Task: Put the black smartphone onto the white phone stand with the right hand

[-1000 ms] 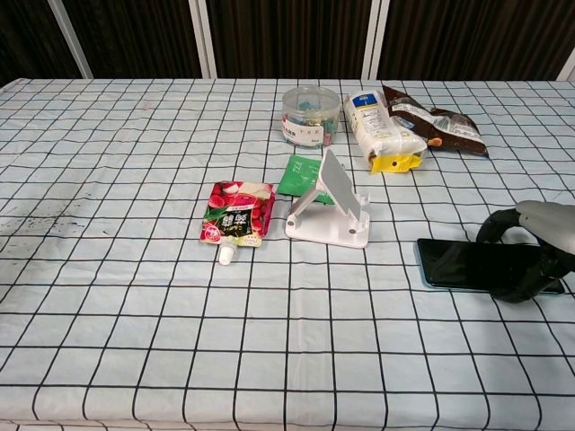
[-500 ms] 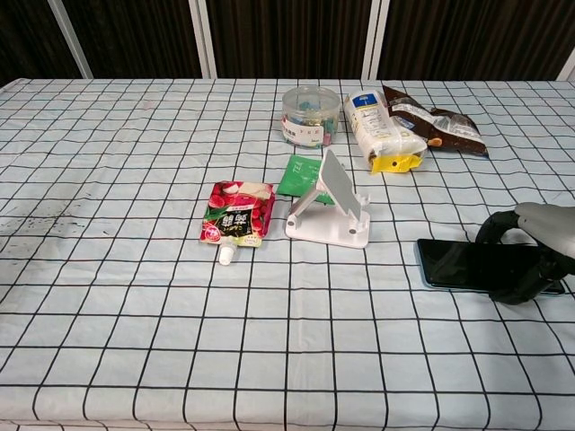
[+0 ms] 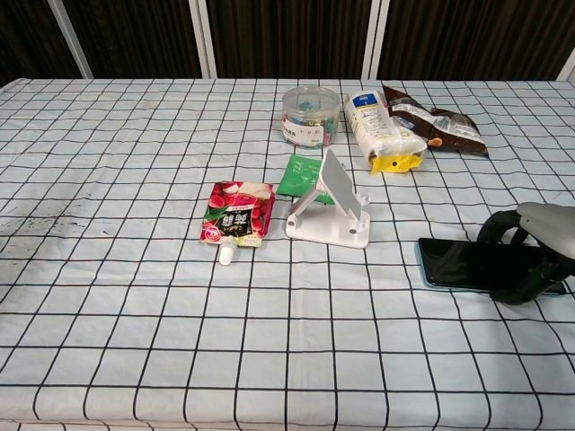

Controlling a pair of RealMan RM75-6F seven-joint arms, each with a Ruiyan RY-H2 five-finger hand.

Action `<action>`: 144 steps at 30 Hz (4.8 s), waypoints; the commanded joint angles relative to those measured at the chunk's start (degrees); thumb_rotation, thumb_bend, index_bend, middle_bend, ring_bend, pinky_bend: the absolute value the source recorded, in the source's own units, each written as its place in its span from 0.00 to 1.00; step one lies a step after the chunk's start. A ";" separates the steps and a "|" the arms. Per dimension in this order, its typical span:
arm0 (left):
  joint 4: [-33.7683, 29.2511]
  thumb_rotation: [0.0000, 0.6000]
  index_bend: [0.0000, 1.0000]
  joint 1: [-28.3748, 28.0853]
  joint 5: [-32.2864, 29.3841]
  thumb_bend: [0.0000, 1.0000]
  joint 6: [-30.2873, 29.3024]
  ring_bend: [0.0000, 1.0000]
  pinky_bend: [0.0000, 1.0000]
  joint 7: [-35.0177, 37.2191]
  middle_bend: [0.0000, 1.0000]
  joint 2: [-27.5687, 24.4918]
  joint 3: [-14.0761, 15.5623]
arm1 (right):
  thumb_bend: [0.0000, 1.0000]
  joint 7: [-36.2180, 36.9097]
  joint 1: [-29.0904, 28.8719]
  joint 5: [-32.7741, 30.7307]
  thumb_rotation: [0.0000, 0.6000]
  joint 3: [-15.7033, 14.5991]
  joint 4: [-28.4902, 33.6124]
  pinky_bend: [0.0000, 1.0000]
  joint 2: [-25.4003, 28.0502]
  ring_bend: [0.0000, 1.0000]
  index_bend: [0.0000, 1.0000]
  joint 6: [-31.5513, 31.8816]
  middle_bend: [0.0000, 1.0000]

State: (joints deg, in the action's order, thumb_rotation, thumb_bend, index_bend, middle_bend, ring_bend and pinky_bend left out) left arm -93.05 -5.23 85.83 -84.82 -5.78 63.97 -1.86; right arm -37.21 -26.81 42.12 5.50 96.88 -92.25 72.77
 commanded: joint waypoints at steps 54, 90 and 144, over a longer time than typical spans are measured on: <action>0.53 1.00 0.00 -0.89 -0.18 0.00 0.75 0.00 0.00 1.58 0.00 1.27 -0.59 | 0.46 57.48 4.59 21.51 1.00 12.49 1.60 0.22 -5.33 0.45 0.82 -7.09 0.72; 0.01 1.00 0.00 -1.29 -1.45 0.00 2.08 0.00 0.00 2.39 0.00 0.97 -0.62 | 0.46 65.72 2.17 24.42 1.00 15.11 -13.20 0.22 -19.67 0.43 0.82 -5.16 0.71; -0.16 1.00 0.00 -1.57 -2.42 0.00 2.83 0.00 0.00 2.89 0.00 0.87 -0.70 | 0.46 68.22 1.51 23.54 1.00 16.01 -19.16 0.22 -23.42 0.33 0.76 -8.76 0.59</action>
State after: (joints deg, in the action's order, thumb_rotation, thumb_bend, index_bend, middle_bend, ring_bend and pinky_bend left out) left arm -93.21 -6.81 83.41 -82.00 -2.89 64.84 -2.55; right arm 31.05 -25.32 65.64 21.53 77.72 -115.67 63.98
